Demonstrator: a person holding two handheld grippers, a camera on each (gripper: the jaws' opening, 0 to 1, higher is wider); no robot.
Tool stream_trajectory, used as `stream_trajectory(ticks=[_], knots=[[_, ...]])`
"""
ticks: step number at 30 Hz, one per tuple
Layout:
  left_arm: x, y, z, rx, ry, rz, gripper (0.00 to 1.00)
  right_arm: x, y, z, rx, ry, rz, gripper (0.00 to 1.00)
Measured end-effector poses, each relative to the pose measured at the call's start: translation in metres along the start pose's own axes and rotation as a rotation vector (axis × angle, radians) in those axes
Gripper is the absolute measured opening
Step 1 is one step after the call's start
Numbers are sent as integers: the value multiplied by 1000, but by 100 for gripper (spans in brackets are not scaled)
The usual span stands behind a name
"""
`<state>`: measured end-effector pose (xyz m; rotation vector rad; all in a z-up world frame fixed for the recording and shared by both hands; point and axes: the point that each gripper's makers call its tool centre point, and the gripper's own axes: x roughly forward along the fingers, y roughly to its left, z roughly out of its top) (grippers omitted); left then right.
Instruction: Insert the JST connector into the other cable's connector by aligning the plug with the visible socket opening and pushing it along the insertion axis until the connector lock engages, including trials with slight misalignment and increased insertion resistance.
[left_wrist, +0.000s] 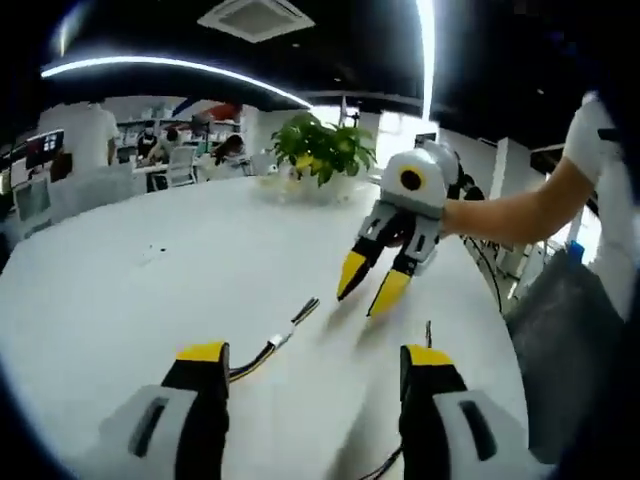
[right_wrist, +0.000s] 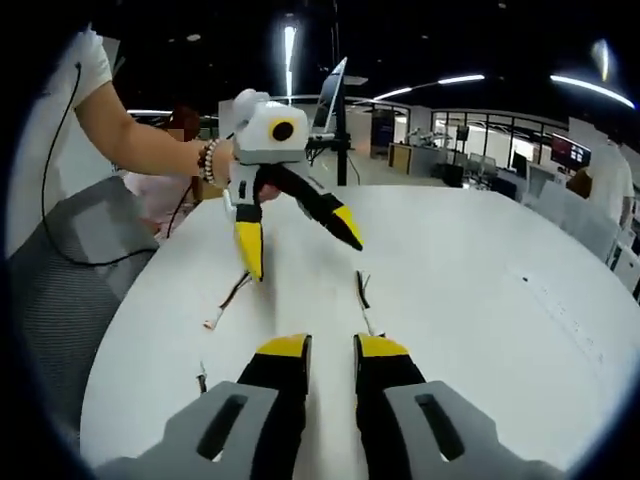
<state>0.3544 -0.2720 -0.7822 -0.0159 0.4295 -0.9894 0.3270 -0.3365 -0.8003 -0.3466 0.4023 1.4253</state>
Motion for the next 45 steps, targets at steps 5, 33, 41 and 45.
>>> stream_trajectory(ticks=[5, 33, 41, 45], knots=[[-17, -22, -7, 30, -4, 17, 72, -4, 39, 0, -7, 11, 32, 18], [-19, -78, -90, 258, 267, -84, 20, 6, 83, -51, -29, 163, 27, 4], [-18, -83, -92, 268, 279, -92, 14, 10, 86, -52, -16, 149, 26, 1], [-16, -90, -93, 314, 301, -104, 13, 9, 87, -52, -12, 145, 27, 1]])
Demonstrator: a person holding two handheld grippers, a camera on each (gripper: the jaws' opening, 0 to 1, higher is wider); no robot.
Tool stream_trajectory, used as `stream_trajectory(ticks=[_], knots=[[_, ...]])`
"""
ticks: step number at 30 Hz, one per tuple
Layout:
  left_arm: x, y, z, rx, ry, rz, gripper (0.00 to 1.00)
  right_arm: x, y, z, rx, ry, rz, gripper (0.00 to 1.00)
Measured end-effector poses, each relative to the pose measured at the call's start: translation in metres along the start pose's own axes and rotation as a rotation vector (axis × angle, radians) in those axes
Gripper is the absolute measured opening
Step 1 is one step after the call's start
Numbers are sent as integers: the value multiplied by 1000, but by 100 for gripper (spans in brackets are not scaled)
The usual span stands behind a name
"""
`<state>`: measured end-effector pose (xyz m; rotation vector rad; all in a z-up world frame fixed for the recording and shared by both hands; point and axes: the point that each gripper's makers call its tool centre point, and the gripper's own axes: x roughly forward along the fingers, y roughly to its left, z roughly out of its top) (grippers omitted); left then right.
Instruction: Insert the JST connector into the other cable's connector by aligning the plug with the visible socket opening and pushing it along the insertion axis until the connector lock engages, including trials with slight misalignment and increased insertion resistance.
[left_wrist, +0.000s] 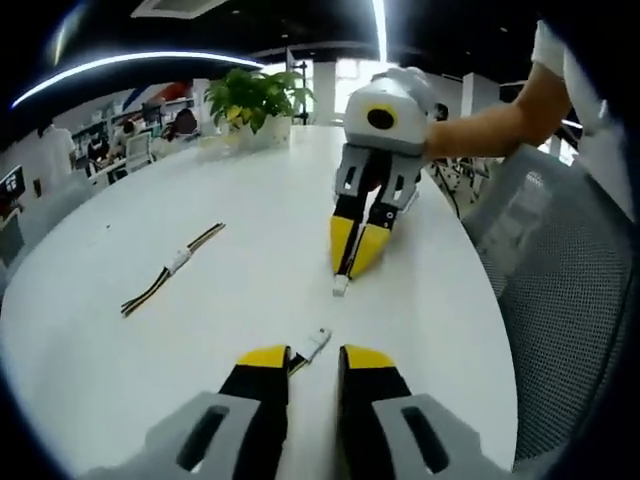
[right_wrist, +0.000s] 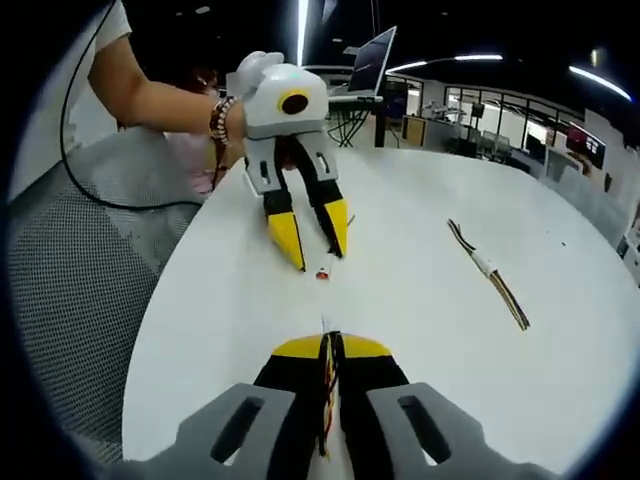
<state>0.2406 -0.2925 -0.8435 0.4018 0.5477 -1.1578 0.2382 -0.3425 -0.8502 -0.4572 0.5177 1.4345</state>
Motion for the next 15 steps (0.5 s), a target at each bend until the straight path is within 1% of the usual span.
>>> stream_trajectory(ticks=[2, 8, 11, 13, 15], knots=[[2, -3, 1, 32, 2, -17, 10, 0, 2, 0, 1, 1, 5, 1], [4, -4, 2, 55, 4, -24, 7, 1, 9, 5, 21, -8, 39, 0], [3, -3, 1, 70, 9, -24, 0, 1, 10, 8, 16, -6, 41, 0], [3, -3, 0, 76, 13, -29, 0, 1, 11, 10, 15, -5, 44, 0], [2, -3, -1, 101, 21, -27, 0, 0, 11, 14, 15, -6, 44, 0]])
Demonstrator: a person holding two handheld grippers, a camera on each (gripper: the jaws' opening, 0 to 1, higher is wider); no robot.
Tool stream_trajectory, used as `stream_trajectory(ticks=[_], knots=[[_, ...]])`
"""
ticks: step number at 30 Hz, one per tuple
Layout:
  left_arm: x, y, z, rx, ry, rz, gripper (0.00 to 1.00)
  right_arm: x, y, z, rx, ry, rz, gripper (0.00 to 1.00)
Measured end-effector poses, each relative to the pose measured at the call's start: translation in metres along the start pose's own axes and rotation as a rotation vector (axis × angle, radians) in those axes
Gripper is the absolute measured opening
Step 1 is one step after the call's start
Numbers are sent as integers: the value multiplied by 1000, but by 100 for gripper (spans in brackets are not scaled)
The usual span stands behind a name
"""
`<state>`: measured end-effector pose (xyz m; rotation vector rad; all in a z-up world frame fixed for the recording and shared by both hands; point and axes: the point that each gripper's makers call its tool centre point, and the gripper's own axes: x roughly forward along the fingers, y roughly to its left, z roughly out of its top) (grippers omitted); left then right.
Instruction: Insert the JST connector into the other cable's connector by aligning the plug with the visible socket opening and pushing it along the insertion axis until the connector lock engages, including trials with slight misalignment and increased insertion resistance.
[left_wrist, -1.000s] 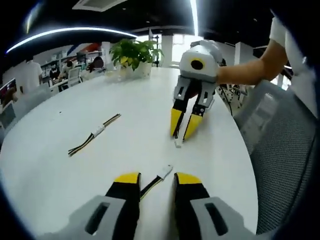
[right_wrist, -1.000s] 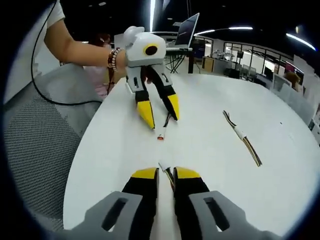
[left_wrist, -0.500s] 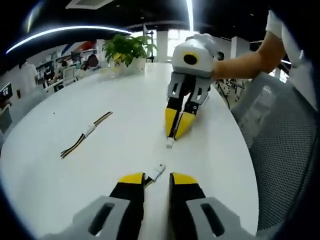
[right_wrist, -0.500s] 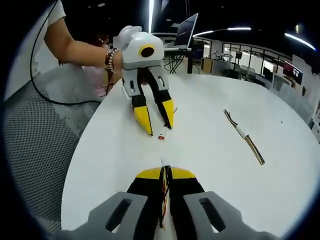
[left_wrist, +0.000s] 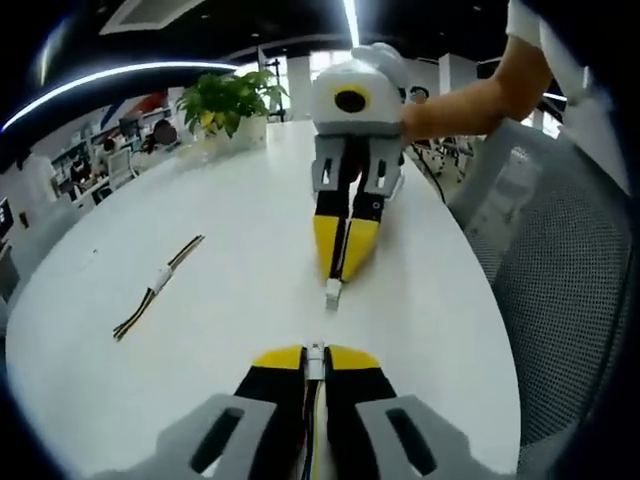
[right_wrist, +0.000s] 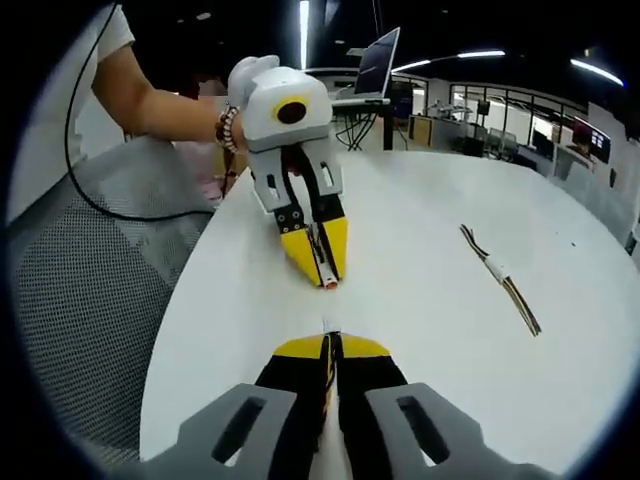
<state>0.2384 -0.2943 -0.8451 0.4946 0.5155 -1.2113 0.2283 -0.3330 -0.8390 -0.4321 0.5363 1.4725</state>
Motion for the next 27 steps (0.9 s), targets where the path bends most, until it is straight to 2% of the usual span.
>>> stream_trajectory(ticks=[3, 8, 11, 16, 21, 27], knots=[[-1, -2, 1, 44, 18, -4, 0, 1, -1, 7, -3, 2, -7, 0], [1, -9, 13, 89, 6, -20, 0, 5, 5, 16, -27, 25, 10, 0], [1, -10, 18, 111, 3, -20, 0, 7, 6, 11, -49, 62, 10, 0], [1, -10, 21, 129, 0, -15, 0, 7, 4, 7, -42, 78, 7, 0], [6, -13, 21, 145, 12, -25, 0, 7, 4, 9, -50, 76, 5, 0], [8, -14, 19, 146, 17, -28, 0, 11, 4, 1, -39, 112, 17, 0]])
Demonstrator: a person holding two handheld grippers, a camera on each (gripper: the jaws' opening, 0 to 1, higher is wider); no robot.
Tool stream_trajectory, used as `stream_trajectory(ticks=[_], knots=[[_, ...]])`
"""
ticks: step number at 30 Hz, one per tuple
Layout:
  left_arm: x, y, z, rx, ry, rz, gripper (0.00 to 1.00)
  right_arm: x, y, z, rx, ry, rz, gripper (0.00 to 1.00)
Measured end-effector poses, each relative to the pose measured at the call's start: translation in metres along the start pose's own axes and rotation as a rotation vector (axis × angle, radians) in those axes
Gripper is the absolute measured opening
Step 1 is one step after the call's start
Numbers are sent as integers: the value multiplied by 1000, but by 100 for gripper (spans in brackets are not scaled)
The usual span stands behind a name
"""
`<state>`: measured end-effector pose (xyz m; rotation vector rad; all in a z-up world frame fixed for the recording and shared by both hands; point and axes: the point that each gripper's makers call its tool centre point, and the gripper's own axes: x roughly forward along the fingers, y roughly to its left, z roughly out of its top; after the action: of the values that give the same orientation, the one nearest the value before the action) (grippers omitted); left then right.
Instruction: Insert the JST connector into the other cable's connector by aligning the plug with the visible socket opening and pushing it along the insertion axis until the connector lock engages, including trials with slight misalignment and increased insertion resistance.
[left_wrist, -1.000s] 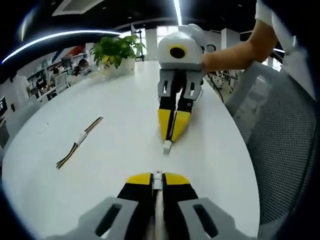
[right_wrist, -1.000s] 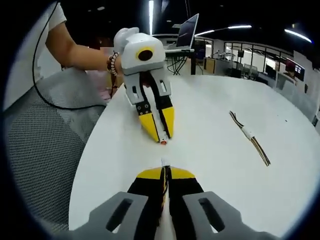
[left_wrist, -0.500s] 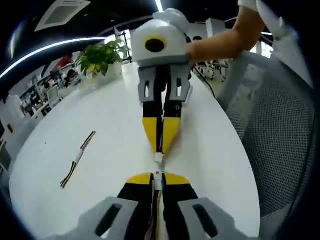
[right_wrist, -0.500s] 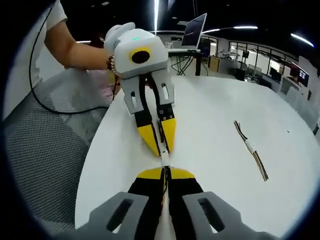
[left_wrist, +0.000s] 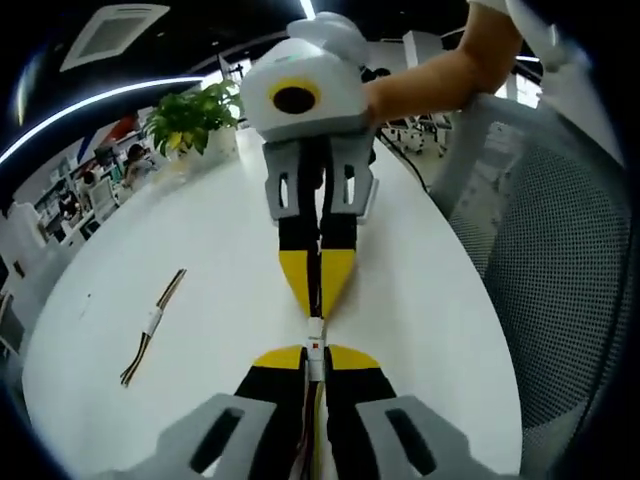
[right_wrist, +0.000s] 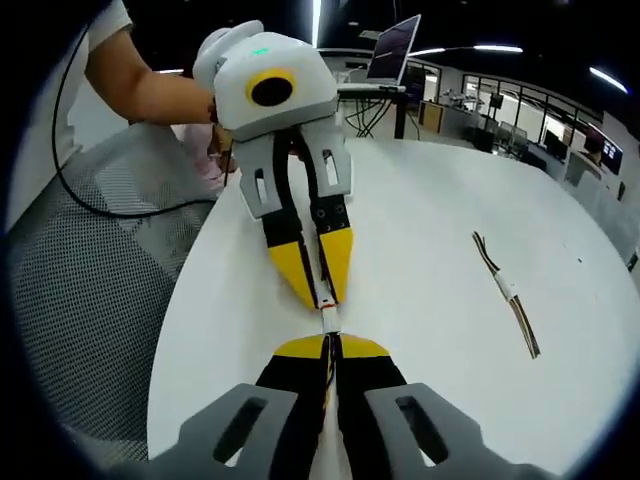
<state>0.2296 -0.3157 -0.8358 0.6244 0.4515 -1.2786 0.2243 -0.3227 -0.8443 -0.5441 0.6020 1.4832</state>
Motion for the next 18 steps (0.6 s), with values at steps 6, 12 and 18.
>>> stream_trajectory(ticks=[6, 12, 18], knots=[[2, -1, -4, 7, 13, -5, 0, 3, -1, 1, 0, 24, 16, 0], [2, -2, -6, 17, 24, -5, 0, 5, -1, -1, -6, 66, 33, 0], [4, -2, -5, 24, 26, -6, 0, 6, 1, -2, -21, 103, 50, 0]])
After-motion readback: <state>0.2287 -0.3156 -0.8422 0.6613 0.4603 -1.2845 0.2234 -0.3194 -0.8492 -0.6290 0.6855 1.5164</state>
